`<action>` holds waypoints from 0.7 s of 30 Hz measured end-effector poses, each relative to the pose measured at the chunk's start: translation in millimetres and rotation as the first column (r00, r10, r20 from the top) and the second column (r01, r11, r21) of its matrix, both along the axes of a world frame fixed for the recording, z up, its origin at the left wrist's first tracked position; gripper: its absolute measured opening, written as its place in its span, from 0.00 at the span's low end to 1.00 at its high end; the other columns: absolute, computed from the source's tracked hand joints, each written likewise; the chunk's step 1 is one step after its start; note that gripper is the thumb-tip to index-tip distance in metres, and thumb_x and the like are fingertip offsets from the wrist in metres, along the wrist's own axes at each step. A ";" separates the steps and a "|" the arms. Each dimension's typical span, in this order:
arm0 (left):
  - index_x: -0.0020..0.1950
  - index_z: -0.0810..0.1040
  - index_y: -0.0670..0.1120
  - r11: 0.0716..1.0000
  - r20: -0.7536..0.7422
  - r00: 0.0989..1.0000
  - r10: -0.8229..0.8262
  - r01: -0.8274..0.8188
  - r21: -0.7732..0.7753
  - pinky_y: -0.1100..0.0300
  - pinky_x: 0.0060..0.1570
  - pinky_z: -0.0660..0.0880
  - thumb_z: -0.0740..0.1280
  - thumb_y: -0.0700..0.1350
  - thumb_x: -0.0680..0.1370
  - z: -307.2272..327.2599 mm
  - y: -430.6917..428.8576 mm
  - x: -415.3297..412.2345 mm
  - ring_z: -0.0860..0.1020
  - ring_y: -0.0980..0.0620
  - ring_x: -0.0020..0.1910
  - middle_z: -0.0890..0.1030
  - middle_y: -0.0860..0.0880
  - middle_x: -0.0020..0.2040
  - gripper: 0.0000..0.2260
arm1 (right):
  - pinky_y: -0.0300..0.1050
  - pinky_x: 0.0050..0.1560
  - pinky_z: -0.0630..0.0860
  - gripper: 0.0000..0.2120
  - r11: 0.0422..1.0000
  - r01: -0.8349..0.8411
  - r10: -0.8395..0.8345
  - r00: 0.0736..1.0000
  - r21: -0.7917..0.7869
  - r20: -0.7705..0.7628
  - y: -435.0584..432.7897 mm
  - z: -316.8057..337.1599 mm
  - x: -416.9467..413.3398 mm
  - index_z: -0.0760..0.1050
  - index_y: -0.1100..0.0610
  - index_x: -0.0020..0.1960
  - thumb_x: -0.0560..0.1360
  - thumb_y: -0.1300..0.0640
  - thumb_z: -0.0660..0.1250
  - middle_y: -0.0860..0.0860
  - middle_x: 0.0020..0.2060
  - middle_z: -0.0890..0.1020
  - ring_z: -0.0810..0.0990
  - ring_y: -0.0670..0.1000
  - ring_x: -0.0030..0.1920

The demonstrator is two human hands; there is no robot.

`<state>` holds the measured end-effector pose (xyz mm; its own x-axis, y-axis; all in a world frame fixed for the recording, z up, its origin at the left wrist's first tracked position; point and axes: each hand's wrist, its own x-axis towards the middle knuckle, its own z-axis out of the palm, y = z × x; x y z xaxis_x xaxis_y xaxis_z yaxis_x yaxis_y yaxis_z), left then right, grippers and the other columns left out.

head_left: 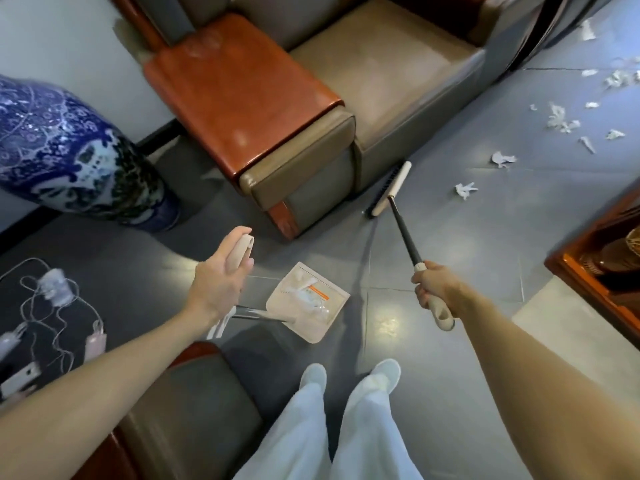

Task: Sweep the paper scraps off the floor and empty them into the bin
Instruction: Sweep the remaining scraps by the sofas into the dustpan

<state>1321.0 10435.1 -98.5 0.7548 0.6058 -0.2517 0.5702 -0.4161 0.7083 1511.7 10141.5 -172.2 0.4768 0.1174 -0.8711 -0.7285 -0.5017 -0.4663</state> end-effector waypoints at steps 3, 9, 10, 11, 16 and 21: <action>0.63 0.70 0.66 0.999 0.007 1.000 -0.016 0.017 -0.032 0.52 0.40 0.75 0.63 0.45 0.80 -6.7 9.2 -5.0 0.74 0.52 0.36 0.76 0.54 0.42 0.18 | 0.35 0.19 0.66 0.12 0.997 -0.072 0.071 0.997 -0.035 -0.031 3.3 7.6 -18.3 0.69 0.61 0.60 0.78 0.68 0.56 0.54 0.29 0.69 0.66 0.47 0.20; 0.61 0.68 0.68 0.995 0.047 0.994 -0.097 0.098 -0.035 0.46 0.43 0.79 0.62 0.47 0.79 -7.4 9.1 23.5 0.76 0.49 0.34 0.77 0.59 0.41 0.17 | 0.36 0.21 0.65 0.14 0.971 -0.229 0.219 0.967 -0.067 -0.134 -11.4 44.5 -66.7 0.70 0.55 0.61 0.77 0.66 0.56 0.51 0.21 0.70 0.66 0.46 0.20; 0.61 0.68 0.69 0.992 0.043 0.992 -0.115 0.117 -0.047 0.46 0.44 0.79 0.62 0.47 0.79 -5.5 7.4 30.2 0.76 0.48 0.35 0.77 0.58 0.41 0.17 | 0.35 0.21 0.64 0.15 0.970 -0.237 0.225 0.960 -0.059 -0.164 -12.7 52.4 -75.3 0.70 0.54 0.61 0.77 0.66 0.56 0.50 0.21 0.70 0.65 0.46 0.20; 0.61 0.67 0.69 0.988 0.038 0.989 -0.142 0.144 -0.053 0.46 0.44 0.79 0.61 0.48 0.80 -3.3 5.7 36.5 0.77 0.47 0.36 0.77 0.56 0.41 0.17 | 0.35 0.22 0.64 0.16 0.969 -0.243 0.229 0.953 -0.049 -0.199 -13.5 60.3 -83.2 0.71 0.54 0.61 0.77 0.66 0.57 0.50 0.21 0.69 0.65 0.46 0.20; 0.64 0.65 0.69 0.966 0.013 0.967 -0.254 0.254 -0.054 0.42 0.48 0.78 0.60 0.48 0.81 3.9 -0.5 48.7 0.78 0.41 0.44 0.78 0.49 0.46 0.17 | 0.34 0.21 0.61 0.18 0.987 -0.160 0.149 0.931 -0.007 -0.333 -28.4 111.5 -93.0 0.68 0.58 0.66 0.76 0.66 0.59 0.52 0.25 0.66 0.62 0.46 0.24; 0.61 0.67 0.68 0.968 0.053 0.969 -0.243 0.246 -0.046 0.46 0.40 0.80 0.60 0.48 0.80 8.0 -3.4 64.6 0.78 0.43 0.37 0.78 0.50 0.42 0.16 | 0.34 0.17 0.65 0.18 0.999 0.037 -0.022 0.931 0.035 -0.364 -60.5 146.9 -67.2 0.68 0.57 0.65 0.77 0.68 0.58 0.53 0.26 0.67 0.65 0.45 0.20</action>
<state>1385.6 10431.7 -90.5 0.8900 0.3886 -0.2385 0.4214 -0.5010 0.7559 1444.5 10080.9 -25.3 0.1322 0.1469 -0.9803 -0.8661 -0.4639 -0.1863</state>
